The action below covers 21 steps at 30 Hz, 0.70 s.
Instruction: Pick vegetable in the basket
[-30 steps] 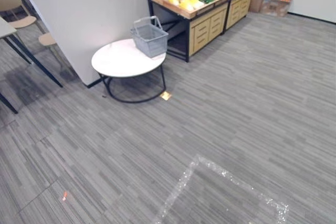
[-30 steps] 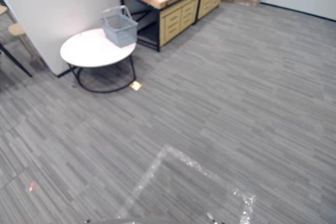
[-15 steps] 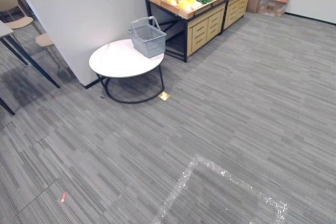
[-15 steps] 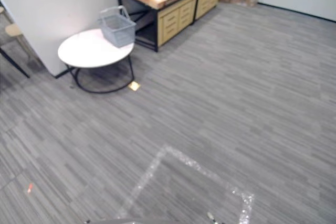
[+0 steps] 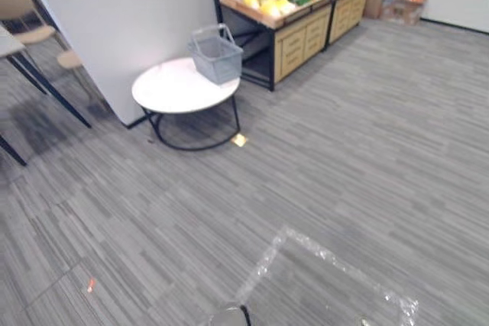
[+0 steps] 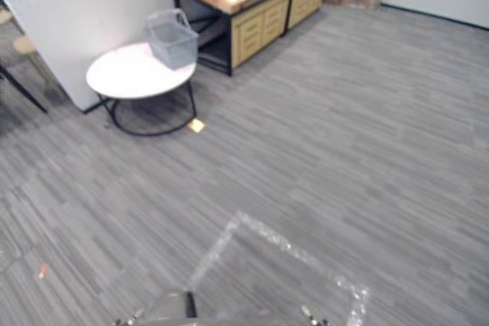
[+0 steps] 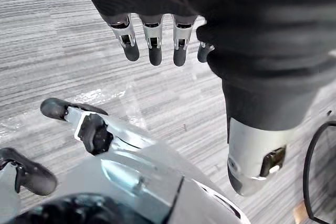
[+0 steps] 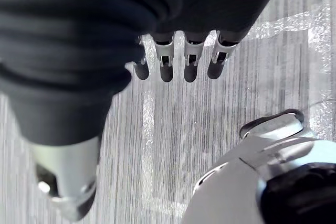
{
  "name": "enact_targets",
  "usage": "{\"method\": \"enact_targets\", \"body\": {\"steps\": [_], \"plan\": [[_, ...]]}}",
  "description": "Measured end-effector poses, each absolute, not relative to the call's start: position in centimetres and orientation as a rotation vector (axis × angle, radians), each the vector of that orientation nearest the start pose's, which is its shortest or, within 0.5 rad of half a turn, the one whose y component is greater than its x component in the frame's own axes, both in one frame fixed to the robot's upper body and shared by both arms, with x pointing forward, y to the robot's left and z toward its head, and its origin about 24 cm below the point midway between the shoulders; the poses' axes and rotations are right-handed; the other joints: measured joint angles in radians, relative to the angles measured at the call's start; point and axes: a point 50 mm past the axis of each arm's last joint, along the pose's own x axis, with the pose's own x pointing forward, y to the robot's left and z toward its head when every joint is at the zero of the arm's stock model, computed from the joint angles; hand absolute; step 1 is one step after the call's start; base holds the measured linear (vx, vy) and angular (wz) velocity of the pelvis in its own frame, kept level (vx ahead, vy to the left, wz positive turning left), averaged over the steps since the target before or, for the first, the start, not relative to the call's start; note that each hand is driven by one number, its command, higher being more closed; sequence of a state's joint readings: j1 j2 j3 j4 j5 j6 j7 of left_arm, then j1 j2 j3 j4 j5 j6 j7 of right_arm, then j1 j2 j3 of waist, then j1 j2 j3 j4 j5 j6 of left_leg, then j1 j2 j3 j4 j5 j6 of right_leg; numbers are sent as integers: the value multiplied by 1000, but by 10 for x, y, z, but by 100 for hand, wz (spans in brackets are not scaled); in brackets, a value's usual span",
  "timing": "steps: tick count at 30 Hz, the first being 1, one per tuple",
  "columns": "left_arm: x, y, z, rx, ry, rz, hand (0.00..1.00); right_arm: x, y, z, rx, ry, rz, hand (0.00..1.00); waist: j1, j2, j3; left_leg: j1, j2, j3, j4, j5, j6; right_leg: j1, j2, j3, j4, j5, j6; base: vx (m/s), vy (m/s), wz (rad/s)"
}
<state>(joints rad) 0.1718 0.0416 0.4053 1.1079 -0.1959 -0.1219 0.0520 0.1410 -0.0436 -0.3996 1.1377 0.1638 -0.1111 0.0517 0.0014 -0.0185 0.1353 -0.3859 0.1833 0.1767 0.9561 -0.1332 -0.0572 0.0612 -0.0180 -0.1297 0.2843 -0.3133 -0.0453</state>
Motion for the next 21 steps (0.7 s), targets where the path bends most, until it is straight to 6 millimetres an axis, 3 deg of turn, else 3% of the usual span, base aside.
{"method": "enact_targets", "body": {"steps": [1, 3, 7, 8, 9, 10, 11, 12, 14, 16, 17, 18, 19, 21], "plan": [[42, 219, -166, -283, 1090, 625, 0, 54, -213, -167, 318, 1082, -495, 0, 1, -3, -2, -20, -5, 0, -35, -8, -4, 4, -5, 4, -5, -1, 2, 257, 61, -13], [42, 216, -167, -304, 1089, 632, 0, 68, -214, -165, 307, 1052, -472, 0, 7, 4, 4, -52, -17, 6, -253, -1, -8, 21, -26, 15, -28, 0, 29, 305, 101, -21], [39, 210, -168, -319, 1093, 648, 0, 87, -211, -161, 263, 1009, -407, 0, 18, 23, 6, -44, 10, 4, -737, 114, -20, 100, -48, 54, -77, -64, 103, 425, 226, -26], [39, 210, -168, -321, 1093, 649, 0, 87, -211, -161, 261, 1009, -404, 0, 22, 25, 5, -45, 13, 4, -749, 117, -22, 104, -49, 59, -77, -70, 105, 589, 443, -57], [35, 211, -168, -321, 1099, 657, 0, 86, -210, -161, 262, 1013, -404, 0, 38, 16, -4, -48, 11, 10, -724, 203, -18, 156, -91, 86, -104, -114, 114, 458, 352, -46], [31, 216, -168, -309, 1106, 666, 0, 84, -207, -162, 276, 1023, -409, 0, 40, 7, -23, -52, -9, 28, -687, 221, -13, 178, -120, 93, -119, -115, 115, 601, 376, -55], [26, 222, -167, -290, 1109, 680, 0, 78, -199, -166, 318, 1047, -419, 0, 37, -36, -71, -84, -50, 56, -634, 177, 16, 145, -167, 141, -92, -91, 86, 509, 266, -15], [28, 225, -166, -284, 1102, 679, 0, 77, -196, -166, 333, 1048, -424, 0, 29, -50, -87, -87, -71, 63, -624, 164, 34, 120, -187, 158, -57, -60, 93, 796, 406, 7], [38, 228, -165, -256, 1085, 645, 0, 70, -198, -169, 379, 1065, -482, 0, 19, -61, -92, -43, -130, 67, -583, 90, 80, 67, -230, 197, 144, 88, 109, 899, 470, 23], [39, 232, -164, -201, 1093, 597, 0, 67, -206, -168, 382, 1052, -508, 0, 14, -67, -84, 135, -191, 91, -634, -17, 107, -74, -268, 227, 528, 483, 117, 843, 396, -6], [40, 234, -163, -184, 1092, 581, 0, 68, -206, -167, 384, 1046, -500, 0, -2, -72, -72, 214, -214, 87, -650, -49, 117, -150, -277, 218, 735, 466, 110, 631, 265, 1], [40, 234, -163, -170, 1099, 569, 0, 67, -206, -167, 384, 1049, -501, 0, -9, -72, -69, 256, -222, 85, -662, -59, 123, -189, -274, 209, 818, 420, 105, 563, 173, 14], [40, 233, -163, -147, 1110, 535, 0, 62, -208, -168, 381, 1055, -509, 0, -25, -59, -64, 355, -225, 81, -706, -66, 130, -267, -255, 152, 928, 330, 90, 374, 96, 5], [47, 228, -164, -150, 1100, 509, 0, 57, -208, -168, 381, 1060, -517, 0, -26, -41, -55, 470, -224, 74, -793, -68, 127, -371, -230, 93, 939, 246, 82, 475, 90, 2]]}}
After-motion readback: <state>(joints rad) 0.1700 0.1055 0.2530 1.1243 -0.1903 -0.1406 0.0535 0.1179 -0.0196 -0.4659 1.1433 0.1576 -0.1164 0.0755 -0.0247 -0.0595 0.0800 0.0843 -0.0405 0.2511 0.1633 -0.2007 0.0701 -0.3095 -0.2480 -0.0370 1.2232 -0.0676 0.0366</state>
